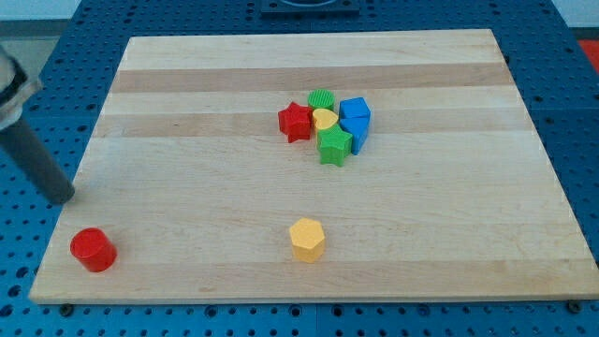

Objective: Move the red circle below the red star

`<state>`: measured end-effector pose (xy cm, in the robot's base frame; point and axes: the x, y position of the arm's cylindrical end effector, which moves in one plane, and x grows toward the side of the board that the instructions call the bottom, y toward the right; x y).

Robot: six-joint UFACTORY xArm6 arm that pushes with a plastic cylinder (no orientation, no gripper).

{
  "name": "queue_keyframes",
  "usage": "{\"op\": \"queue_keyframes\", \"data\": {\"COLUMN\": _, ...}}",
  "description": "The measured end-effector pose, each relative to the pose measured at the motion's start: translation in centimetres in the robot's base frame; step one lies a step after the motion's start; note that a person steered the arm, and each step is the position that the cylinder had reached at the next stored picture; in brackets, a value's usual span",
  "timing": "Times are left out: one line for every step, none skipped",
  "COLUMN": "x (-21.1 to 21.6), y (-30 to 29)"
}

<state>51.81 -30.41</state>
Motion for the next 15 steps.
{"op": "queue_keyframes", "data": {"x": 3.6, "y": 0.0}}
{"op": "queue_keyframes", "data": {"x": 7.4, "y": 0.0}}
{"op": "queue_keyframes", "data": {"x": 9.4, "y": 0.2}}
{"op": "queue_keyframes", "data": {"x": 8.4, "y": 0.6}}
{"op": "queue_keyframes", "data": {"x": 6.3, "y": 1.6}}
{"op": "queue_keyframes", "data": {"x": 5.6, "y": 5.2}}
{"op": "queue_keyframes", "data": {"x": 5.1, "y": 8.6}}
{"op": "queue_keyframes", "data": {"x": 5.1, "y": 11.6}}
{"op": "queue_keyframes", "data": {"x": 5.6, "y": 13.1}}
{"op": "queue_keyframes", "data": {"x": 9.0, "y": 13.1}}
{"op": "queue_keyframes", "data": {"x": 9.2, "y": 13.8}}
{"op": "queue_keyframes", "data": {"x": 7.2, "y": 15.2}}
{"op": "queue_keyframes", "data": {"x": 5.2, "y": 16.0}}
{"op": "queue_keyframes", "data": {"x": 3.6, "y": 17.9}}
{"op": "queue_keyframes", "data": {"x": 1.6, "y": 20.2}}
